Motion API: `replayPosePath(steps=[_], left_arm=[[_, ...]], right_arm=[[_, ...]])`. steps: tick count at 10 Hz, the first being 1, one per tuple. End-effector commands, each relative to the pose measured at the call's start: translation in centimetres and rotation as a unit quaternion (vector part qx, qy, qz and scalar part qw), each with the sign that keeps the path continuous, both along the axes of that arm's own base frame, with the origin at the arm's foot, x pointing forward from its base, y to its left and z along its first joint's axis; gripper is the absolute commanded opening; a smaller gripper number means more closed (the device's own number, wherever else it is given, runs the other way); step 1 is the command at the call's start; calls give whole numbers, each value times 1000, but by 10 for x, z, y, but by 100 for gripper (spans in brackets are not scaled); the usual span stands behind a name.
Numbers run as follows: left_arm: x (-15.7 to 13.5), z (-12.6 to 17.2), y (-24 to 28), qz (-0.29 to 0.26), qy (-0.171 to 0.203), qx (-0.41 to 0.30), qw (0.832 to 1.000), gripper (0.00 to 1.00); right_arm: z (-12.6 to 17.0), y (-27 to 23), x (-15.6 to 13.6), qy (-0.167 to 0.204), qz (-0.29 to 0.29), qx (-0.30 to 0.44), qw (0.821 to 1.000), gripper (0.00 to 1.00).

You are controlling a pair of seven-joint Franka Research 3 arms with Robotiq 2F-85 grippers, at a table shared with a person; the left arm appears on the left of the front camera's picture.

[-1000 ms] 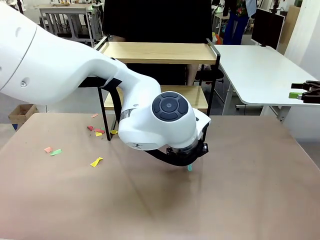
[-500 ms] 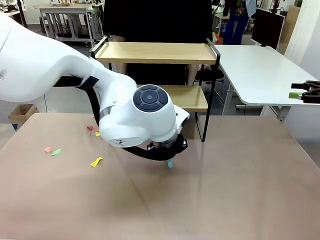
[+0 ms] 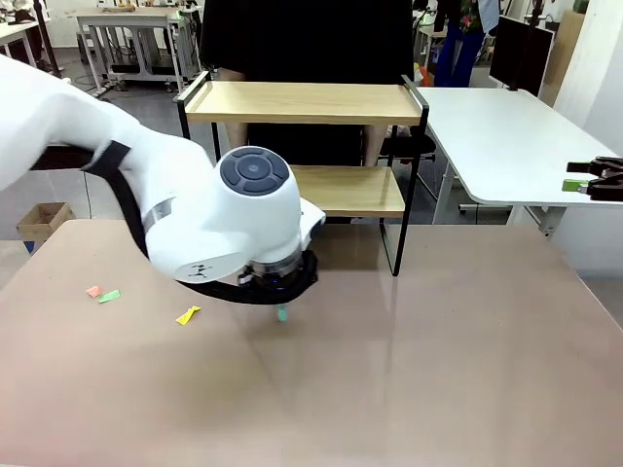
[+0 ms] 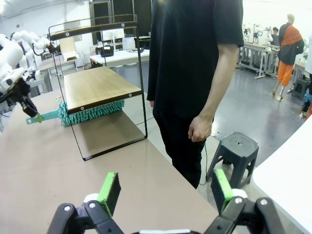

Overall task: Clean the shelf.
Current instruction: Clean the specific section of the Shelf indicated by the human with the Duster.

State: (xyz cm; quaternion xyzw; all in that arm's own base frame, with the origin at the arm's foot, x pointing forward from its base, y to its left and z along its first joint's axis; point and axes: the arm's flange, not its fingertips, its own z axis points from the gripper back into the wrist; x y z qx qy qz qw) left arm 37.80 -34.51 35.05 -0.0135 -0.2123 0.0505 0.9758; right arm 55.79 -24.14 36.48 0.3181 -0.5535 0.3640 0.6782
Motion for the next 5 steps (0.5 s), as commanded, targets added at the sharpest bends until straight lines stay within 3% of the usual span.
replayPosePath(steps=[1,5], left_arm=[[-6,25,40,20,10,50,999,13],[-16,40,75,56,-8,145,988,13]], right_arm=[[3,2,0,-2,1,0,1000,100],[3,2,0,-2,1,0,1000,100]])
